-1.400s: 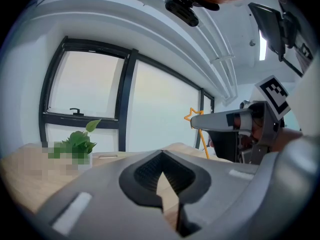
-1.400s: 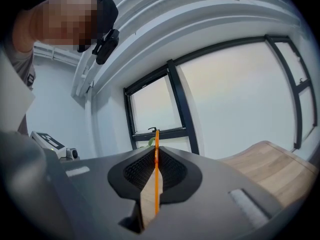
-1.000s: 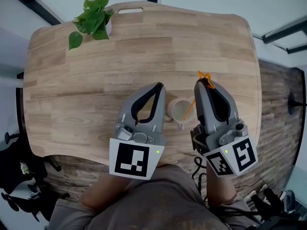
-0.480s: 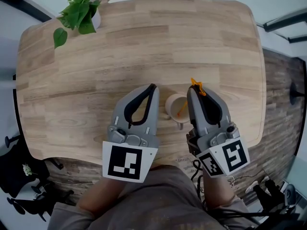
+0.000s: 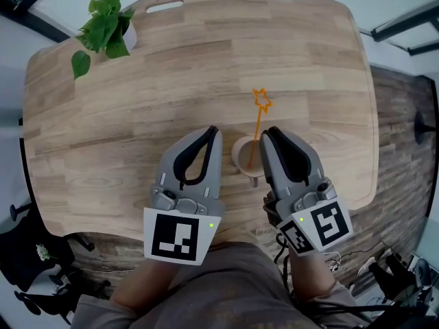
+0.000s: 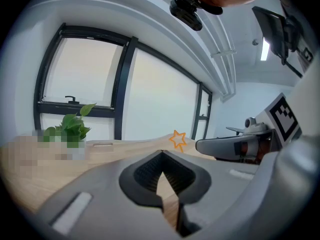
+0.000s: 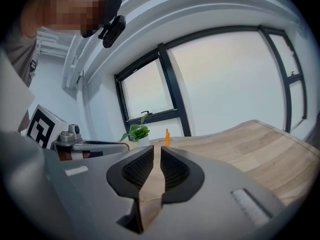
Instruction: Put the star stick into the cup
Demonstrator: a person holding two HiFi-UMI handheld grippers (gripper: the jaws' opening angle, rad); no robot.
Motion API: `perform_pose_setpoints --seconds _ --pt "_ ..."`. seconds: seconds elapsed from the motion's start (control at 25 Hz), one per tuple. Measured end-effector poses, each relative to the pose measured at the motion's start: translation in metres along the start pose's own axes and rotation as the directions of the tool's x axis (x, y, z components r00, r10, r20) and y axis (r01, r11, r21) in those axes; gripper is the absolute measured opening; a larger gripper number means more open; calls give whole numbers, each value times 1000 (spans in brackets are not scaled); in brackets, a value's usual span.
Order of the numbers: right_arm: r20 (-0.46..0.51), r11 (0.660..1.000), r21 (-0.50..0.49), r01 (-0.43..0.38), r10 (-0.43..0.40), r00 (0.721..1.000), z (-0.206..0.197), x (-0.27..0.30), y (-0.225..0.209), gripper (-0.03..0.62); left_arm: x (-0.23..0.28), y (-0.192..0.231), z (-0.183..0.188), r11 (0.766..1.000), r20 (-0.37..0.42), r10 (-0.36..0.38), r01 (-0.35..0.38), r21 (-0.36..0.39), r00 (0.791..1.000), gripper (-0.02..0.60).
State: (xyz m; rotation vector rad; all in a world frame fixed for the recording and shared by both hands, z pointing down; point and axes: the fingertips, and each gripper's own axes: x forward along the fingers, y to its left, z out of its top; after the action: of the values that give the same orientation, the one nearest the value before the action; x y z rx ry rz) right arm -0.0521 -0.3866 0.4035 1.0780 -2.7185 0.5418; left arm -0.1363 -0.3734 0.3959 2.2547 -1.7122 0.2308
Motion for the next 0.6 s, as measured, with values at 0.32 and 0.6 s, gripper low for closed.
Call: perform_pose_setpoints --seconds 0.32,0.6 --pt "77 999 -42 -3 6 997 31 -37 18 55 -26 -24 33 999 78 0 -3 36 997 0" --pt "155 995 -103 -7 23 988 68 -83 44 23 -68 -51 82 995 185 32 -48 85 982 0"
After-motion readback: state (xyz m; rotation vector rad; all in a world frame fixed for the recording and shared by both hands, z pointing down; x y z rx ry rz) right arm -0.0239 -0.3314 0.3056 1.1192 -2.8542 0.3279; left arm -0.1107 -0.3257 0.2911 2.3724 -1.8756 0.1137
